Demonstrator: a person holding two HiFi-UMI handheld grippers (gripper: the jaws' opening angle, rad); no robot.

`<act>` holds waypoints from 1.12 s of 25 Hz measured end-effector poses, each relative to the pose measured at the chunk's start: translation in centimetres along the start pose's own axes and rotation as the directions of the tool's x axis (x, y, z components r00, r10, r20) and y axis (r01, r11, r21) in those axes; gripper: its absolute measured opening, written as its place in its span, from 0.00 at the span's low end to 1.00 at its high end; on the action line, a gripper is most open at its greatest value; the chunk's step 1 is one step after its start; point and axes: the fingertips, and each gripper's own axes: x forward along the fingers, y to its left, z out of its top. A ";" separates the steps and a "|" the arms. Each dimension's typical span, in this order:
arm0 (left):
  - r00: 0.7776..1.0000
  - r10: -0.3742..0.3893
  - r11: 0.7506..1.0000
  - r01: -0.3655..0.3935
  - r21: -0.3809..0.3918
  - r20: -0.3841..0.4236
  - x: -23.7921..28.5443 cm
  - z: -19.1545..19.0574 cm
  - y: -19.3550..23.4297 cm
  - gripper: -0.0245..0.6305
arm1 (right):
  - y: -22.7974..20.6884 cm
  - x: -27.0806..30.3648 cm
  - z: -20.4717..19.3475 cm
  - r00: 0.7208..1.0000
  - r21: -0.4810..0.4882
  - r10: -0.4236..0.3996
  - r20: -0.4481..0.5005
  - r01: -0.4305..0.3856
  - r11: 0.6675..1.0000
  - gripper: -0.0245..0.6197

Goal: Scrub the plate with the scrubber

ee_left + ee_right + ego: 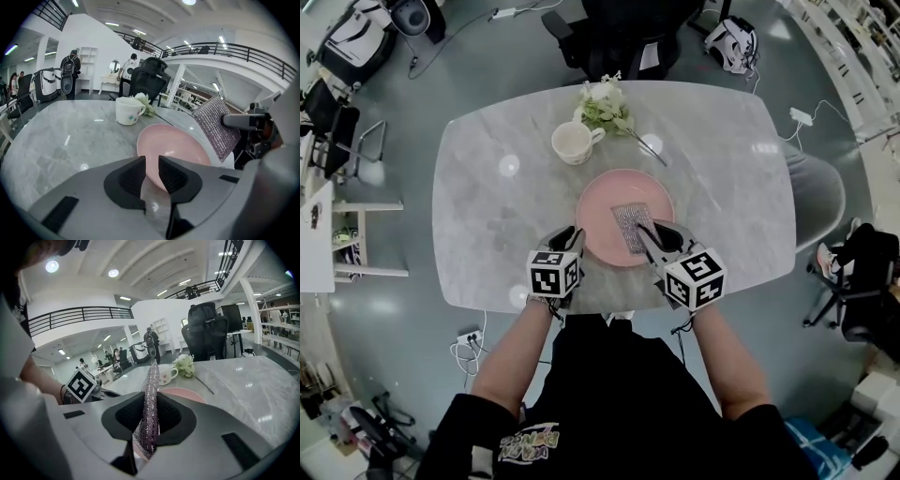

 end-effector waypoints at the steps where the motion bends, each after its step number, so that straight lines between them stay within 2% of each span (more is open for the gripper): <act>1: 1.000 0.001 1.000 -0.001 -0.005 -0.009 0.5 0.0 0.3 0.19 | 0.0 0.6 -0.1 1.000 -0.004 0.003 -0.014 -0.003 1.000 0.15; 8: 0.999 -0.009 1.000 0.008 -0.012 -0.054 3.7 0.5 1.8 0.19 | -0.7 4.9 -1.2 0.992 -0.047 0.013 -0.122 -0.019 0.999 0.15; 12: 0.999 0.001 1.000 -0.001 -0.002 -0.047 4.6 1.3 2.4 0.17 | -0.6 7.0 -1.8 0.985 -0.085 0.029 -0.173 -0.044 0.995 0.15; 15: 0.999 0.009 1.000 -0.010 -0.008 -0.043 4.9 1.8 2.9 0.18 | -0.8 8.1 -1.9 0.980 -0.093 0.037 -0.193 -0.055 0.994 0.15; 20: 0.996 -0.004 0.999 -0.001 -0.051 -0.093 5.9 0.7 3.8 0.22 | -1.1 9.4 -2.3 0.975 -0.086 0.047 -0.218 -0.067 0.994 0.15; 26: 0.993 -0.002 0.999 -0.004 -0.053 -0.119 7.1 0.3 3.6 0.21 | -1.5 10.4 -2.9 0.964 -0.120 0.051 -0.261 -0.085 0.989 0.15; 28: 0.991 0.007 0.999 -0.012 -0.042 -0.133 7.5 0.2 3.6 0.18 | -1.5 10.9 -3.1 0.958 -0.144 0.051 -0.282 -0.094 0.985 0.15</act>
